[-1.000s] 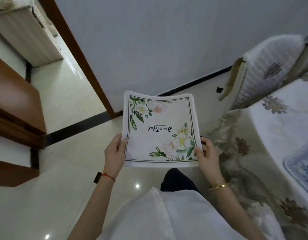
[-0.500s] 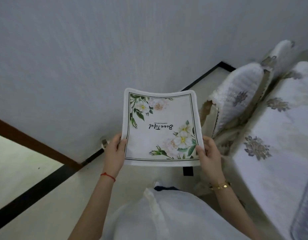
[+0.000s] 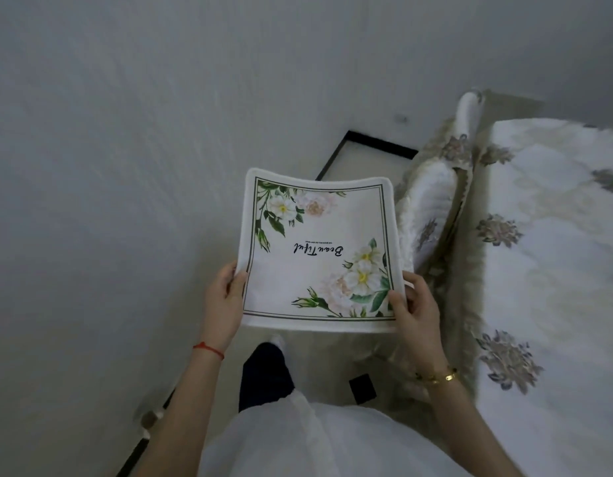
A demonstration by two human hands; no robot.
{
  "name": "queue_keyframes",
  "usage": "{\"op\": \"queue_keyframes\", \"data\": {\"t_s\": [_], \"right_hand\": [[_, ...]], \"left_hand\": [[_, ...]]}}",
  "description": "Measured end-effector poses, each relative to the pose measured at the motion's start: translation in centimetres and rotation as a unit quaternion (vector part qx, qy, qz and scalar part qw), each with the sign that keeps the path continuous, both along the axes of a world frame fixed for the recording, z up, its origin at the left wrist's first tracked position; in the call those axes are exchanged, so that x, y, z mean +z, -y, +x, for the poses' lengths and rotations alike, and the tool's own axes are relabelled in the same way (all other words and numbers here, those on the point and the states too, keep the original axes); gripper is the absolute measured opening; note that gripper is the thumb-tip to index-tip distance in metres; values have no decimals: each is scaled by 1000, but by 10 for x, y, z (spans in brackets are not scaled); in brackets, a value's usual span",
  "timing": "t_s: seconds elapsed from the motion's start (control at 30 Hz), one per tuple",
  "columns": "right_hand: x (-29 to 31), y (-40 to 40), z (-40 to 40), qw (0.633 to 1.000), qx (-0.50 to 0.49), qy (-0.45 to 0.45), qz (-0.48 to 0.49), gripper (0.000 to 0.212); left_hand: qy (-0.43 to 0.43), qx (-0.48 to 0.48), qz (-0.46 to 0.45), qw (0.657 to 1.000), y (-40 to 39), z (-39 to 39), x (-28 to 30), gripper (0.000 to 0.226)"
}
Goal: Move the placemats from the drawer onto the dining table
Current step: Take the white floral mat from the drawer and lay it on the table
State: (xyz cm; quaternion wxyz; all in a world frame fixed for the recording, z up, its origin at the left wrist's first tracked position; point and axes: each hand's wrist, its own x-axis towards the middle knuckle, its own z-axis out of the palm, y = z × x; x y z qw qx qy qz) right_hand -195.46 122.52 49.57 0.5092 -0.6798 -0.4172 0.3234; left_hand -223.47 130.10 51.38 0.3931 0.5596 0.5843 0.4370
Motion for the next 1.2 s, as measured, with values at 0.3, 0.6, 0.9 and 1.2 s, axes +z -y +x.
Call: {"op": "queue_keyframes", "data": {"t_s": [0.3,0.6,0.9,1.2], "right_hand": [[9,-121,17,977,-213,-12,24,25],[4,-146,53,905,-423,-37,22,28],[3,-126,111,806,-591,-24,17,23],[-16,-101,156,706,-706,-42,-30,24]], "left_hand": [[-32,-205,18,978,-234,67,10,23],[-45,-437,17,898,-342,218,22,26],[-19,-589,23,808,-347,388,14,25],[-50,-703,31,709,-309,514,-14,21]]}}
